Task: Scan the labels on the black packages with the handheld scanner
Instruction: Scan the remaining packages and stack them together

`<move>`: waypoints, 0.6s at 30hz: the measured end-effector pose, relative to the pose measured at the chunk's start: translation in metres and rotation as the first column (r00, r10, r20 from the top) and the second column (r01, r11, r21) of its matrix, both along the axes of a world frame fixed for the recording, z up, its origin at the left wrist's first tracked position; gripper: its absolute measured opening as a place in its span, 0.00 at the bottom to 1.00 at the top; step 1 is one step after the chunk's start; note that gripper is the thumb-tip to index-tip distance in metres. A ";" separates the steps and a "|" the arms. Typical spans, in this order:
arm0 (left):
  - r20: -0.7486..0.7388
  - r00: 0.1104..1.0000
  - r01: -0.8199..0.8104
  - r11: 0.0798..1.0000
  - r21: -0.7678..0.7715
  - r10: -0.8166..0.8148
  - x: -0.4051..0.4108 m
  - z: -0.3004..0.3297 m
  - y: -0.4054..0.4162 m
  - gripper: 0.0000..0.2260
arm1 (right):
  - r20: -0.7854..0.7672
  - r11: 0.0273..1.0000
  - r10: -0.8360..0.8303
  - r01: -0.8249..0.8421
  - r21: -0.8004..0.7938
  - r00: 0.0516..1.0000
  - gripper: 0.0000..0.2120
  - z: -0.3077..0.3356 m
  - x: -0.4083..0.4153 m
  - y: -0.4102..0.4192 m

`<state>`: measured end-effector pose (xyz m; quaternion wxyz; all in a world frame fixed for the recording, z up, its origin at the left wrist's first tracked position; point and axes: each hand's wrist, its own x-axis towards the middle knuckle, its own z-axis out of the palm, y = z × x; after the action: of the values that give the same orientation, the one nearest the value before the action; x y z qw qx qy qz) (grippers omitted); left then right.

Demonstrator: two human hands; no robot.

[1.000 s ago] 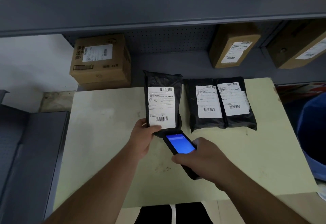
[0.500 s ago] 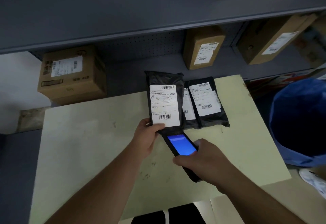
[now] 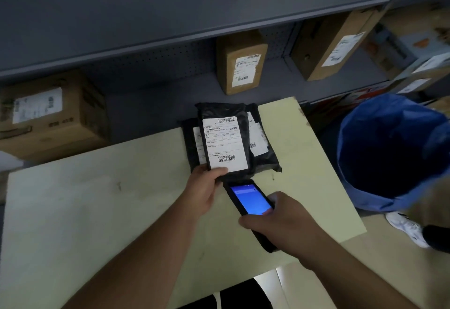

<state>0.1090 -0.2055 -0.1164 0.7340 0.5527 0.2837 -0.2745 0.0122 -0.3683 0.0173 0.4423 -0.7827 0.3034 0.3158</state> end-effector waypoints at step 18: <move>-0.125 0.991 -0.049 0.998 0.036 0.053 0.006 0.013 -0.021 0.09 | -0.020 0.999 -0.033 0.033 -0.006 0.999 0.23 -0.004 -0.011 -0.006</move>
<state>0.1150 -0.2262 -0.1033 0.7122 0.5389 0.3480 -0.2850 0.0012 -0.3747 0.0133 0.4423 -0.7754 0.3217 0.3156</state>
